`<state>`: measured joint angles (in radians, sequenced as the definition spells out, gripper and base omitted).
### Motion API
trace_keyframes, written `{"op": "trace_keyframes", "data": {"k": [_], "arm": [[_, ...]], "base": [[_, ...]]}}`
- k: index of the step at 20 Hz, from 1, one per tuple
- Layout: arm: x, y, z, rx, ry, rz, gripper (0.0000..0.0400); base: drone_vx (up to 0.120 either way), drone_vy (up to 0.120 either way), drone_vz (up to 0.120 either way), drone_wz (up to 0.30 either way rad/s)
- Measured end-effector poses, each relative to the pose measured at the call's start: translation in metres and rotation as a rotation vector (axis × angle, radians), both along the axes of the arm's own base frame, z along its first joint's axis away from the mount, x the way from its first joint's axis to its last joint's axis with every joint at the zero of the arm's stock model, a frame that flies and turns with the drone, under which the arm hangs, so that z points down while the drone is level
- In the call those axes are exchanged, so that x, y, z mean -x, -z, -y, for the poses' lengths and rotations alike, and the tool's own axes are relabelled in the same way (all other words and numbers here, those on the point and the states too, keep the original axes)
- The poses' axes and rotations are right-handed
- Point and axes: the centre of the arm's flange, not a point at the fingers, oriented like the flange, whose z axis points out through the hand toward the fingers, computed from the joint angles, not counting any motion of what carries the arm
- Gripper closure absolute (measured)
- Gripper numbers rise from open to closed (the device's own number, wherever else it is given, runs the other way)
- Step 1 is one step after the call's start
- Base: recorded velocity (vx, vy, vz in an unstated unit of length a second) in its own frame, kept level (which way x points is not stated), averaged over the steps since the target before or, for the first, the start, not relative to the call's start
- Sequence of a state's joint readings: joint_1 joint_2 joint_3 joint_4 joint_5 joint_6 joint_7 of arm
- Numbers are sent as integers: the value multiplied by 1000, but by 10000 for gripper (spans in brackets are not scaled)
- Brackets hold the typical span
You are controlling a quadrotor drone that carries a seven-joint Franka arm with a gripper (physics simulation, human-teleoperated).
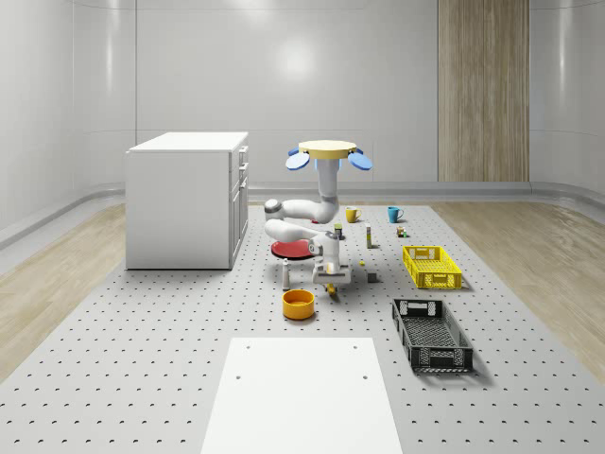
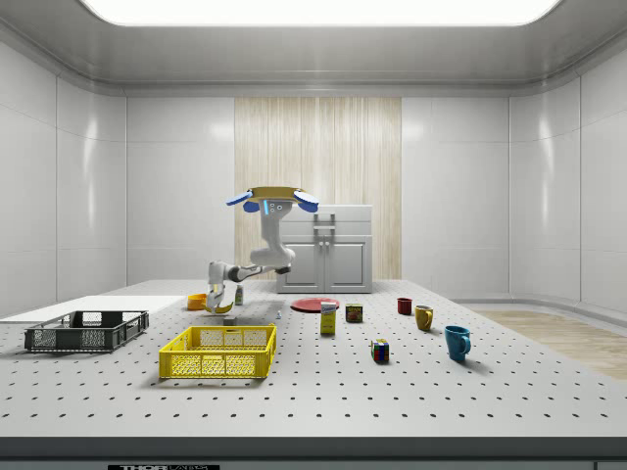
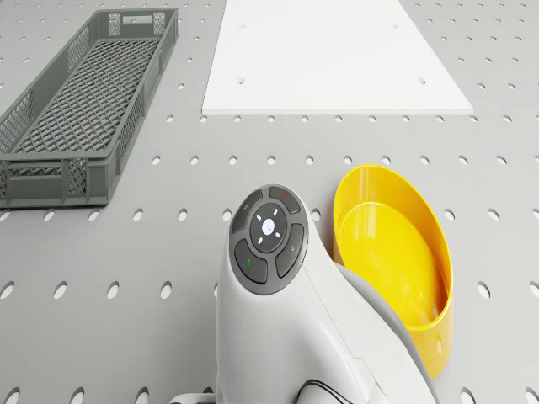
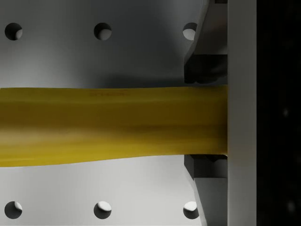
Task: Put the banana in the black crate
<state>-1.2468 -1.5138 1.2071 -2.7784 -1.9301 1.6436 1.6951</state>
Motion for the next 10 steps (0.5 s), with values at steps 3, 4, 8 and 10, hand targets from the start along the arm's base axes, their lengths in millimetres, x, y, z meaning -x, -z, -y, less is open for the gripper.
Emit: {"op": "trace_keyframes", "data": {"k": [3,4,8,10], "arm": [[0,0,0,2,-3,-1,209],[0,1,0,3,0,-1,209],[0,12,0,4,7,-2,209],[0,20,0,5,9,-2,207]], "base": [[0,0,0,0],[0,0,0,0],[0,0,0,0],[0,0,80,0]]}}
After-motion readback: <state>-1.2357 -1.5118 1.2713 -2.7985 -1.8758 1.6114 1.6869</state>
